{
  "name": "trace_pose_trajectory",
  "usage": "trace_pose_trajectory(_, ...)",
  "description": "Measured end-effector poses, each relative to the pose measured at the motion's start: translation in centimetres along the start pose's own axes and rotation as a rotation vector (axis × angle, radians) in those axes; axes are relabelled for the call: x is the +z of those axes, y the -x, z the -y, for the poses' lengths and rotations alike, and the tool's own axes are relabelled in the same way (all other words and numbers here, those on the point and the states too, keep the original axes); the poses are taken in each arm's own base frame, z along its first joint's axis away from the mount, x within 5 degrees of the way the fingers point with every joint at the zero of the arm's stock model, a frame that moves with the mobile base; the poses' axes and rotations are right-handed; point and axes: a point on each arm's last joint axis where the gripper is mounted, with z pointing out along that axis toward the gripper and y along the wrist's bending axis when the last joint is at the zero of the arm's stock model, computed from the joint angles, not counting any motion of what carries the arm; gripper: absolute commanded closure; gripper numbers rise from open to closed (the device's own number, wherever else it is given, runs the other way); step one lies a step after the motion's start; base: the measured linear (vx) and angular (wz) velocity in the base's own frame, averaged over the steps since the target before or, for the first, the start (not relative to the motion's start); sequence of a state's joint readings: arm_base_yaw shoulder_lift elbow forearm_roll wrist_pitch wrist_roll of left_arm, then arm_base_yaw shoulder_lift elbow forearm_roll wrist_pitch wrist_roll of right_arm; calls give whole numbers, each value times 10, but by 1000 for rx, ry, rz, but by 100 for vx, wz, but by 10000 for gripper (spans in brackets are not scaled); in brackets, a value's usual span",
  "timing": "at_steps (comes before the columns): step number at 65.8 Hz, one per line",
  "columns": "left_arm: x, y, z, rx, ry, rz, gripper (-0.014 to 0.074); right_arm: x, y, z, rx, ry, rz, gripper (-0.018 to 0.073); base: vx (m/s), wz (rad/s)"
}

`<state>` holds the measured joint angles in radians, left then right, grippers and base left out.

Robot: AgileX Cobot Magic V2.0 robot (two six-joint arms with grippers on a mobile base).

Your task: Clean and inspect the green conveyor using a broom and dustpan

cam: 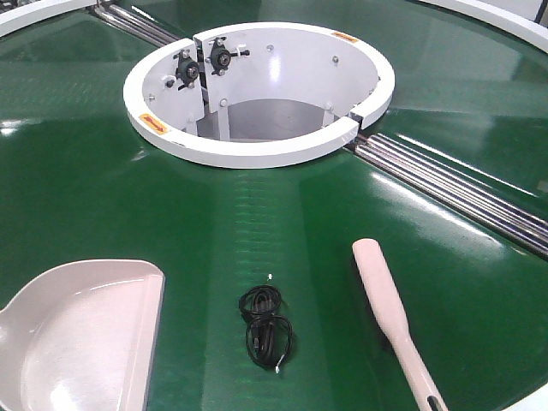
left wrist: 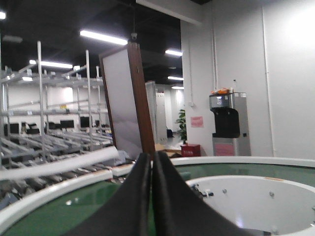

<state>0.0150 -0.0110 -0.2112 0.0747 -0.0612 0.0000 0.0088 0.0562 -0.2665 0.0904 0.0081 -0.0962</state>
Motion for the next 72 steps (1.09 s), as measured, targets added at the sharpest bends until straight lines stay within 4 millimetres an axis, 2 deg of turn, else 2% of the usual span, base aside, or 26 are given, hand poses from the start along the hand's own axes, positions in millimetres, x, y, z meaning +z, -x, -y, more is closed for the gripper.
trace_pose_trajectory(8,8,50,-5,47,12,6,619,15,36,-1,-13,9,-48,541,0,0)
trace_pose_trajectory(16,29,91,-10,83,22,-71,612,36,67,-1,-14,12,-69,475,0,0)
trace_pose_trajectory(20,40,103,-11,116,22,-124,596,47,78,-1,-14,12,-76,407,0,0)
trace_pose_trajectory(25,59,114,-13,136,15,-192,543,61,80,-1,-14,13,-108,311,0,0)
trace_pose_trajectory(32,81,113,-12,113,-8,-299,421,77,71,-1,-13,16,-183,106,0,0)
trace_pose_trajectory(39,100,100,-8,52,-36,-403,216,82,65,-2,-19,33,-229,-50,0,0)
trace_pose_trajectory(44,106,93,-6,12,-52,-454,76,83,64,-3,-33,43,-236,-113,0,0)
trace_pose_trajectory(52,109,88,-4,-15,-63,-495,-95,84,64,-4,-63,50,-235,-128,0,0)
trace_pose_trajectory(58,108,87,-4,-20,-66,-507,-117,84,64,-4,-63,50,-230,-116,0,0)
trace_pose_trajectory(65,108,86,-4,-21,-68,-517,-97,85,63,-5,-20,56,-242,-98,0,0)
trace_pose_trajectory(72,108,85,-4,-21,-68,-523,-60,89,52,-11,12,115,-336,-86,0,0)
